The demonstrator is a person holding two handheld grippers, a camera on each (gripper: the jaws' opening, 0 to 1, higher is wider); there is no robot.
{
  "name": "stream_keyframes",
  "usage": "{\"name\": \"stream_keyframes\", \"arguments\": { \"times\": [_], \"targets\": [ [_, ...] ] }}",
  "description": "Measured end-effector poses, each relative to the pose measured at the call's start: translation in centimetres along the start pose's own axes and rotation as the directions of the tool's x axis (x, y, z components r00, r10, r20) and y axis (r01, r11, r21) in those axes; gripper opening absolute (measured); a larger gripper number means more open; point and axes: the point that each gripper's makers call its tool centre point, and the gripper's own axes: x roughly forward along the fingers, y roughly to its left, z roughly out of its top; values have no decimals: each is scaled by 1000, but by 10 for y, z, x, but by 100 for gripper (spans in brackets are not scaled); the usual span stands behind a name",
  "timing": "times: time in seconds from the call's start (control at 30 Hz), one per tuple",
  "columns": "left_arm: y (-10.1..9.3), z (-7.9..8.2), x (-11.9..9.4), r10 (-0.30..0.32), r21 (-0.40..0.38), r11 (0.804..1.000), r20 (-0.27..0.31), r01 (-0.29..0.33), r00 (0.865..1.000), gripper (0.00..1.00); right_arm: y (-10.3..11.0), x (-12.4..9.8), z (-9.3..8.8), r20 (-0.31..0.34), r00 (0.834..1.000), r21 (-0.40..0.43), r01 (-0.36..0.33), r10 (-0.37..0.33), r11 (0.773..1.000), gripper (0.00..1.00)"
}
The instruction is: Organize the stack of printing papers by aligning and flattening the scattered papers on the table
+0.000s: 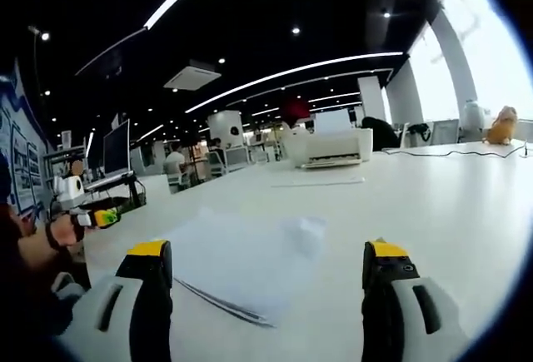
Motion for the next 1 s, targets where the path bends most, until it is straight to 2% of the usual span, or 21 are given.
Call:
{"name": "stream_keyframes", "arguments": {
  "times": [0.13,0.2,0.3,0.37,0.43,0.63,1.0],
  "targets": [
    [0,3,-6,4,5,1000,6,-4,1000,97,-1,-6,0,1,1000,-10,9,-9,1000,90],
    [0,3,-9,8,8,1000,8,-8,1000,97,-3,-11,4,26,999,-46,34,-33,998,90],
    [0,3,-15,14,27,1000,5,-14,1000,97,-3,-16,2,14,999,-67,43,-42,997,90],
    [1,4,-18,13,27,1000,5,-13,1000,97,-3,-19,2,13,999,-65,41,-40,997,90],
    [0,7,-21,5,-11,1000,11,-5,1000,97,-3,-22,2,11,999,-61,43,-42,997,90],
    [-5,14,-32,9,-6,1000,21,-9,1000,97,1,-32,7,25,999,-49,46,-45,998,90],
    [-2,9,-41,3,-4,1000,6,-3,1000,97,2,-44,8,28,998,-46,57,-56,997,90]
  ]
}}
